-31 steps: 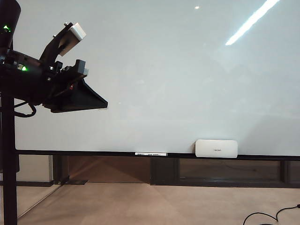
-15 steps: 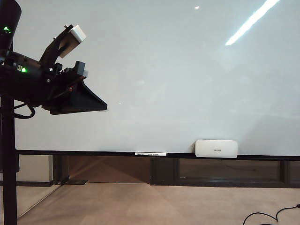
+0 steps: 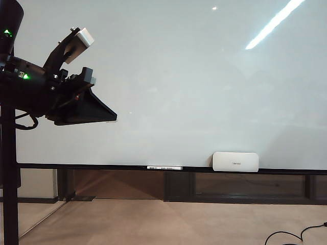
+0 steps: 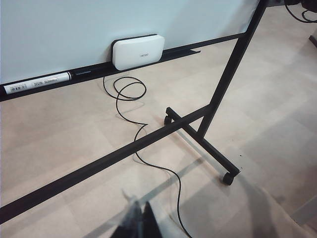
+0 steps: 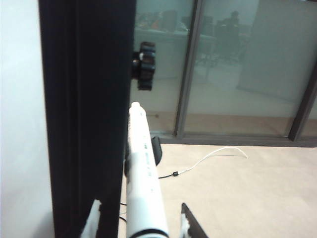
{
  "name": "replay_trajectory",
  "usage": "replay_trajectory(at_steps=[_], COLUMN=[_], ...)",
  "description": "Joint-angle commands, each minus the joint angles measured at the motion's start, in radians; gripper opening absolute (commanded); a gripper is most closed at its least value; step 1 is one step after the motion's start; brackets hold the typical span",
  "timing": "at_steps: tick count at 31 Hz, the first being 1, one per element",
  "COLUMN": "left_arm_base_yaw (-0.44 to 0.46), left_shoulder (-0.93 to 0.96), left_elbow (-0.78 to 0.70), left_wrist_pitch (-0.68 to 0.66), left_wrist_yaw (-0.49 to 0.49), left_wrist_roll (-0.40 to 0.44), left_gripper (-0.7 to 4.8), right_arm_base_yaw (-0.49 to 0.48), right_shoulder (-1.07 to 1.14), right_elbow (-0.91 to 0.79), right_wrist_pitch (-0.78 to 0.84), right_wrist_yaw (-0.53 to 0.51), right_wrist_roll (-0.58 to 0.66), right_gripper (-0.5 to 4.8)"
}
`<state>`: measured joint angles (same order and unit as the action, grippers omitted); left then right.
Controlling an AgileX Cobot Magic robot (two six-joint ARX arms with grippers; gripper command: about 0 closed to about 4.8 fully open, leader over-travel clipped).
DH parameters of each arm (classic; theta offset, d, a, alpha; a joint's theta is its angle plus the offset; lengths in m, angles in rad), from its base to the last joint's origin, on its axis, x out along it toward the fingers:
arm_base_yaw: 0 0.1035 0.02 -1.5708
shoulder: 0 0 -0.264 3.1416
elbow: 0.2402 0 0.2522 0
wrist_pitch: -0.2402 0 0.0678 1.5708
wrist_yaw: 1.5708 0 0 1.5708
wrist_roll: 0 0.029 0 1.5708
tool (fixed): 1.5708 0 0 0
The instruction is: Reach to the right to find the marker pen, pick it up, and write the number 16 on the whiteboard.
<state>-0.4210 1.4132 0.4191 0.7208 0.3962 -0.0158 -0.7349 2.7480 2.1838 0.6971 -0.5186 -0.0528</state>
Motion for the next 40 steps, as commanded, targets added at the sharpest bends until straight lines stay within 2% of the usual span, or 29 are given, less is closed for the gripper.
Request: replay_trajectory(at_steps=[1,16,17,20,24,29,32,40], left_arm_base_yaw=[-0.001,-0.001,-0.001,-0.001,-0.001,-0.001,-0.001,-0.001], left_shoulder=[-0.003,-0.003,-0.003,-0.003,-0.003,-0.003,-0.003,-0.003], left_elbow=[0.004,0.004,0.004,0.004,0.004,0.004,0.004,0.004], left_wrist_pitch=[0.010,-0.007,-0.008,-0.009,-0.010,-0.010,-0.010,-0.009], left_wrist_yaw=[0.000,0.000,0.000,0.001,0.001,0.005,0.005,0.005], left_wrist_roll=[0.005,0.004,0.004,0.004,0.004,0.004,0.004,0.016], left_gripper=[-0.06,-0.06,-0.05,-0.06,-0.06,-0.06,-0.05,-0.06], right_arm_base_yaw=[0.000,0.001,0.001,0.001,0.001,0.001,0.001,0.001], right_shoulder=[-0.007,-0.007,-0.007,-0.007,-0.007,-0.007,-0.007,-0.009], right_elbow=[0.005,0.005,0.005,0.005,0.005,0.005,0.005,0.005], right_wrist_pitch=[0.035,0.040,0.040,0.041,0.041,0.041,0.041,0.042], right_wrist_yaw=[0.006,0.029,0.029,0.029,0.029,0.028,0.027,0.056], right_wrist_roll=[0.000,0.000,0.000,0.000,0.000,0.000,0.000,0.006], right_gripper=[2.07,1.97,1.91,1.27,1.15,0.52,-0.04,-0.05])
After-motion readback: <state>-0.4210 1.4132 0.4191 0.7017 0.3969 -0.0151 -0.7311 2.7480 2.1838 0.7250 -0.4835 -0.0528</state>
